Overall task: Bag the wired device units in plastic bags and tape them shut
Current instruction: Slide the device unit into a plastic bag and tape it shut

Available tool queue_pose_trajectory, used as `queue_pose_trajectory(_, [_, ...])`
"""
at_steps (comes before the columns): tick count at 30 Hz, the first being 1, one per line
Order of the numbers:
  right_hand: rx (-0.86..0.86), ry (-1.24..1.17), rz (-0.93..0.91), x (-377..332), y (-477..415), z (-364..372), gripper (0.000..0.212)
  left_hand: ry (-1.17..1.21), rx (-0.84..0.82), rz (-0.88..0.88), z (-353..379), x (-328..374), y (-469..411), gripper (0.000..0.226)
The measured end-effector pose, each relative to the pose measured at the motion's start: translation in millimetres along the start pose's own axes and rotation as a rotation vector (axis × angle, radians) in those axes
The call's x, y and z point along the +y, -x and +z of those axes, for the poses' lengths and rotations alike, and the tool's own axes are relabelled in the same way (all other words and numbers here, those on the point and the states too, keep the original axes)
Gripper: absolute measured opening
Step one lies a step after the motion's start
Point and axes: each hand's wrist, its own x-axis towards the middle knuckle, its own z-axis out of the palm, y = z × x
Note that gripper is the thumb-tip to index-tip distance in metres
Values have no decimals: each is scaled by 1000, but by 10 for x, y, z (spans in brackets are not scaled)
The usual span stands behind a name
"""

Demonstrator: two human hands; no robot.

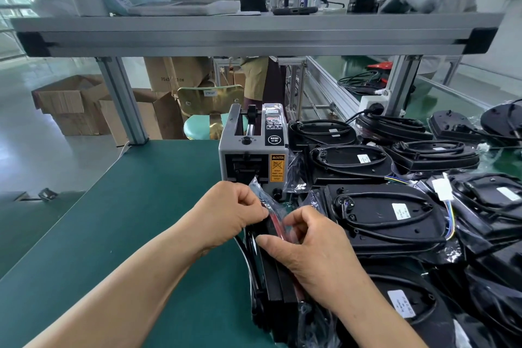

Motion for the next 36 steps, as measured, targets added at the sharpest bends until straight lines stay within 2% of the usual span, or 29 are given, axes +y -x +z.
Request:
queue_pose_trajectory(7, [-19, 54, -33, -7, 13, -23, 47, 42, 171, -97, 126, -32, 19, 23])
queue_pose_trajectory(20, [-36, 5, 1, -19, 14, -22, 49, -19, 16, -51, -35, 48, 191, 50])
queue_pose_trajectory(26, [-57, -7, 5, -11, 3, -23, 49, -35, 150, 16, 8, 31, 167, 33])
queue_pose_trajectory(30, [-57, -23, 0, -11, 12, -28, 50, -68, 15, 16, -25, 51, 207, 41])
queue_pose_trajectory(33, [-59, -25, -6, -15, 5, -19, 52, -87, -85, 110, -124, 78, 238, 30])
queue_pose_trajectory(36, [-62, -4, -8, -5, 2, -32, 54, -79, -94, 193, -120, 79, 247, 27])
